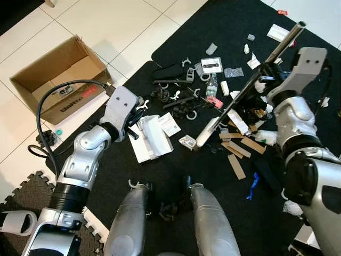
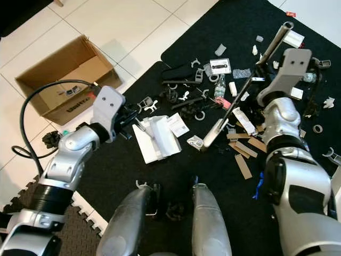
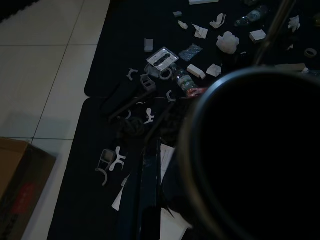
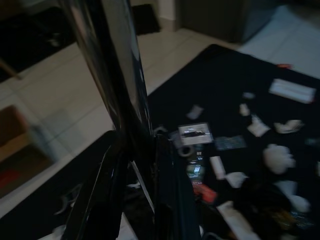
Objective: Sweep floor
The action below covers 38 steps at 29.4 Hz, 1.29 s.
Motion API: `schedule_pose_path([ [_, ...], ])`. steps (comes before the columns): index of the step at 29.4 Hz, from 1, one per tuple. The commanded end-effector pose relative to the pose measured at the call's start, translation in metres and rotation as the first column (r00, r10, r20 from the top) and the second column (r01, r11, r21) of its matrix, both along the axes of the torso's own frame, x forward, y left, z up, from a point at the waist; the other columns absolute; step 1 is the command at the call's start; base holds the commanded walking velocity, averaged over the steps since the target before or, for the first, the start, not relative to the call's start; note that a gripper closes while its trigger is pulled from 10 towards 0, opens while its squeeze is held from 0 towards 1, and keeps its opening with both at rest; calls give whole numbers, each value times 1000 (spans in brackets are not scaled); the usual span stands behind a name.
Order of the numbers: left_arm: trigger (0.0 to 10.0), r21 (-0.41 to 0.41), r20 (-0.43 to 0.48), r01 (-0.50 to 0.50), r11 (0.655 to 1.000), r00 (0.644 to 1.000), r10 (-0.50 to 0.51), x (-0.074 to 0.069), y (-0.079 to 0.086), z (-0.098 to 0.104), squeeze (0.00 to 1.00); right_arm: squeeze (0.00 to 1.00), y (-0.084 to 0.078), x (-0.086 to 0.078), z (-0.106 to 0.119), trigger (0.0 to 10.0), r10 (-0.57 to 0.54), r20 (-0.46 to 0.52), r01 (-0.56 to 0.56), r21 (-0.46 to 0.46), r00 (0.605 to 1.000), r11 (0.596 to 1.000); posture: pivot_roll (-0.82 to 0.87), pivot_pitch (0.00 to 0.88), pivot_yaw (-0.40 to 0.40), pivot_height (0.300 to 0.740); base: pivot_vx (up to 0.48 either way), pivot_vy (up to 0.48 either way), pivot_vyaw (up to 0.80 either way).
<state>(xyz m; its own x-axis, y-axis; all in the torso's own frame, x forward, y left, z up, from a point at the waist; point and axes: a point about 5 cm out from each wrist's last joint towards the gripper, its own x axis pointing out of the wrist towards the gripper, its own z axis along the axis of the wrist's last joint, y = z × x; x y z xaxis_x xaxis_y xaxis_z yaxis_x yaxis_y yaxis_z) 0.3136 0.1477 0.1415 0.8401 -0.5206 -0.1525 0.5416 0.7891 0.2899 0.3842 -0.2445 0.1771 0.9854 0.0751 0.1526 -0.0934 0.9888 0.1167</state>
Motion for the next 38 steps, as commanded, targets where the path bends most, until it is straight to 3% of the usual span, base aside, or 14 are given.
schedule_pose_path([
  [1, 10000, 19, -151, 12, 1000, 989, -9, -12, 2, -30, 0, 0, 13, 0, -6, 10000, 71, -2, -71, 20, 997, 997, 173, 430, -1, 740, 0, 0, 0],
  [2, 10000, 19, -151, 12, 1000, 989, -9, -12, 2, -30, 0, 0, 13, 0, -6, 10000, 71, -2, -71, 20, 997, 997, 173, 430, -1, 740, 0, 0, 0],
  [4, 10000, 19, -157, 13, 1000, 987, -10, -15, 3, -31, 0, 0, 36, 0, -17, 10000, 190, -17, -189, 52, 982, 981, 179, 439, 2, 740, 0, 0, 0],
  [9, 10000, 20, -163, 13, 1000, 987, -9, -16, 3, -32, 0, 0, 54, -3, -29, 10000, 280, -35, -277, 73, 959, 958, 178, 441, 3, 740, 0, 0, 0],
  [10, 10000, 21, -164, 13, 1000, 986, -10, -16, 3, -32, 0, 0, 66, -4, -34, 10000, 316, -36, -312, 88, 948, 946, 177, 440, 4, 740, 0, 0, 0],
  [20, 10000, 18, -160, 16, 1000, 987, -13, -13, 0, -30, 0, 0, 89, -3, -31, 10000, 391, 13, -390, 131, 920, 912, 166, 430, -1, 740, 0, 0, 0],
  [21, 10000, 18, -160, 16, 1000, 987, -13, -13, 0, -30, 0, 0, 89, -3, -31, 10000, 391, 13, -390, 131, 920, 912, 166, 430, -1, 740, 0, 0, 0],
  [23, 10000, 17, -158, 14, 1000, 987, -11, -12, 0, -30, 0, 0, 92, 5, -5, 10000, 420, 126, -437, 168, 899, 884, 162, 425, -5, 740, 0, 0, 0],
  [25, 10000, 17, -158, 14, 1000, 987, -11, -12, 0, -30, 0, 0, 92, 5, -5, 10000, 420, 126, -437, 168, 899, 884, 162, 425, -5, 740, 0, 0, 0],
  [27, 10000, 16, -159, 13, 1000, 987, -11, -11, -1, -30, 0, 0, 89, 9, 14, 10000, 408, 200, -443, 181, 891, 878, 154, 421, -11, 740, 0, 0, 0],
  [32, 10000, 13, -159, 15, 1000, 987, -12, -11, -2, -30, 0, 0, 84, 14, 33, 10000, 353, 271, -414, 219, 896, 883, 143, 419, -17, 740, 0, 0, 0],
  [35, 10000, 8, -157, 18, 1000, 987, -16, -10, -5, -30, 0, 0, 75, 15, 23, 10000, 242, 193, -282, 218, 951, 934, 147, 417, -17, 740, 0, 0, 0],
  [36, 10000, 8, -156, 18, 1000, 988, -17, -10, -5, -30, 0, 0, 71, 13, 16, 10000, 222, 152, -248, 179, 963, 952, 149, 412, -16, 740, 0, 0, 0],
  [38, 10000, 8, -156, 18, 1000, 988, -17, -10, -5, -30, 0, 0, 69, 12, 12, 10000, 211, 128, -230, 152, 969, 961, 150, 411, -16, 740, 0, 0, 0],
])
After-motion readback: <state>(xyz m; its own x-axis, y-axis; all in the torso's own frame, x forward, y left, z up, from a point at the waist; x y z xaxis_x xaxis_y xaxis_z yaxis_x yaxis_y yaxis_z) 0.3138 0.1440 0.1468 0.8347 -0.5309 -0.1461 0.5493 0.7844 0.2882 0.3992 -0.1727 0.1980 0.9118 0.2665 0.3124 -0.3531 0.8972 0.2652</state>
